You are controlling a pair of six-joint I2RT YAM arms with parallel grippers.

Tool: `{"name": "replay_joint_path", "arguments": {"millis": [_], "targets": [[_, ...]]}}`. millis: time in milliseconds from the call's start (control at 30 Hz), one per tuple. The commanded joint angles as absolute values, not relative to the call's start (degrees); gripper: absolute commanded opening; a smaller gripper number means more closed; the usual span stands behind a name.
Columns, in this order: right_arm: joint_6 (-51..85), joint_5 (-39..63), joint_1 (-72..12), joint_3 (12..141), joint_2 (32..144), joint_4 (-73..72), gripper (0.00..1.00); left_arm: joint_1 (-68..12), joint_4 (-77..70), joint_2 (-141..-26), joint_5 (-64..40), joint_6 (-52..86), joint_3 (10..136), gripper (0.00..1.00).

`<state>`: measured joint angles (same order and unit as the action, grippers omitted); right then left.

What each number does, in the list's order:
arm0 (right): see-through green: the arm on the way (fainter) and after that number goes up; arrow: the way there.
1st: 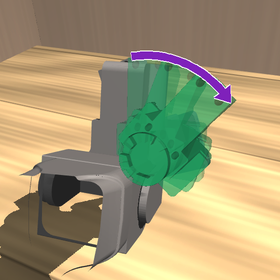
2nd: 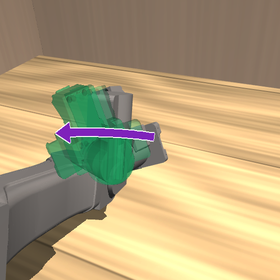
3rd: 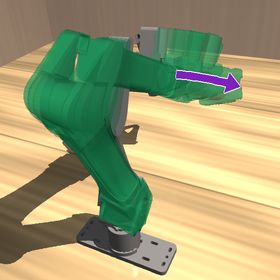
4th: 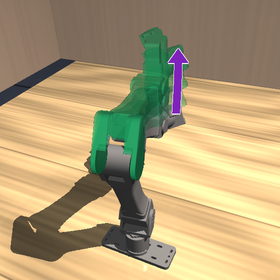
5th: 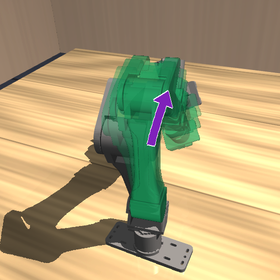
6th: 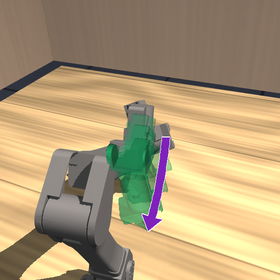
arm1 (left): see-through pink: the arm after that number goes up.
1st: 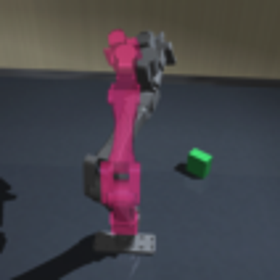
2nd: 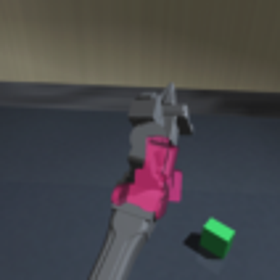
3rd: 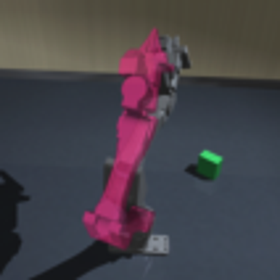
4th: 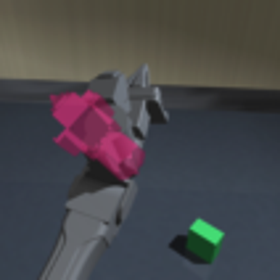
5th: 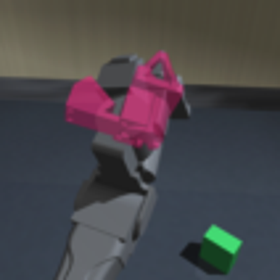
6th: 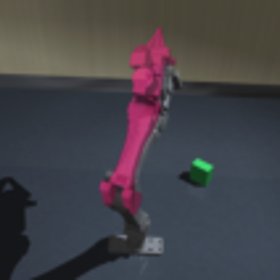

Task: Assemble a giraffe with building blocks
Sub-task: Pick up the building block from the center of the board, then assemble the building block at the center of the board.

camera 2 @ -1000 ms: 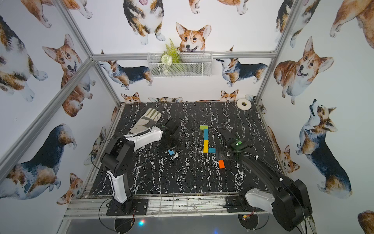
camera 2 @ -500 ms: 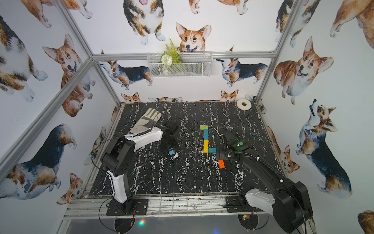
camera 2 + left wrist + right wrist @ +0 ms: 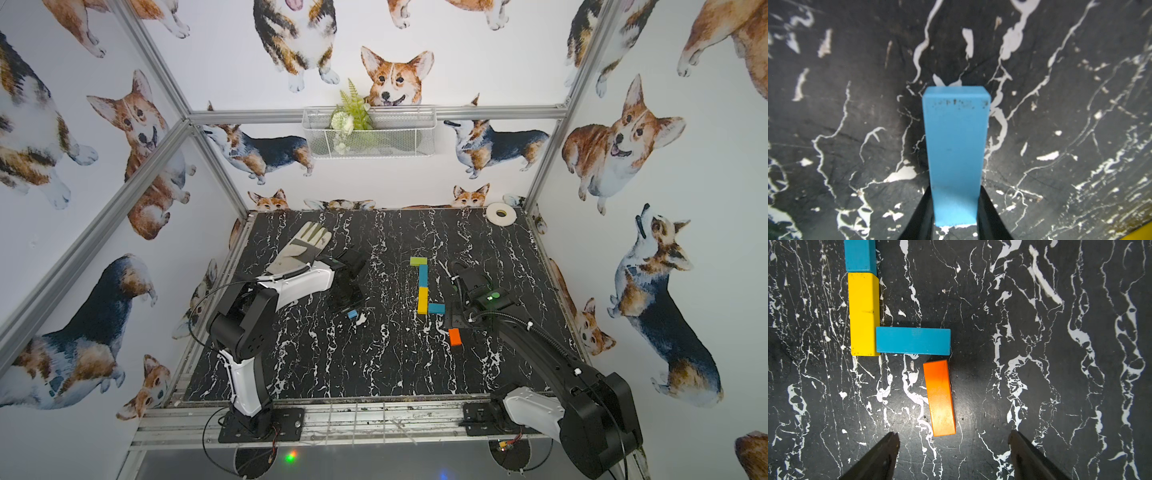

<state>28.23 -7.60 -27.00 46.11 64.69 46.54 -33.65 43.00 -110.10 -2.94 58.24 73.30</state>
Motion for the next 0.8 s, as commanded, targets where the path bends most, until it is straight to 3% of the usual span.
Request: {"name": "replay_joint_path", "arguments": {"millis": [0,100,267,400,567,767], "targets": [[27.86,-8.08,-26.88,46.05,62.76,45.62,0.88,-33.64,42.77,-109.93,-4.29,57.56,72.56,0.14],[27.95,-8.63,-26.64,46.23,62.06,45.83,0.87,-34.13,43.07,-108.56,-4.14,54.1,72.9,0.0],[28.21,-9.23,-25.52,46.96,60.4,46.64,0.87,-39.69,49.11,-104.61,1.53,40.85,78.52,0.0],[27.63,-9.47,-23.66,48.3,59.57,47.53,0.87,-45.08,50.99,-103.99,-0.82,32.65,81.34,0.0],[26.31,-8.6,-19.18,49.43,58.94,48.42,0.87,-50.12,50.84,-108.3,-8.84,28.62,83.65,0.0],[24.81,-3.71,-11.06,50.18,57.83,48.83,0.88,-56.8,54.64,-115.56,-7.02,25.23,90.94,0.0]]}}
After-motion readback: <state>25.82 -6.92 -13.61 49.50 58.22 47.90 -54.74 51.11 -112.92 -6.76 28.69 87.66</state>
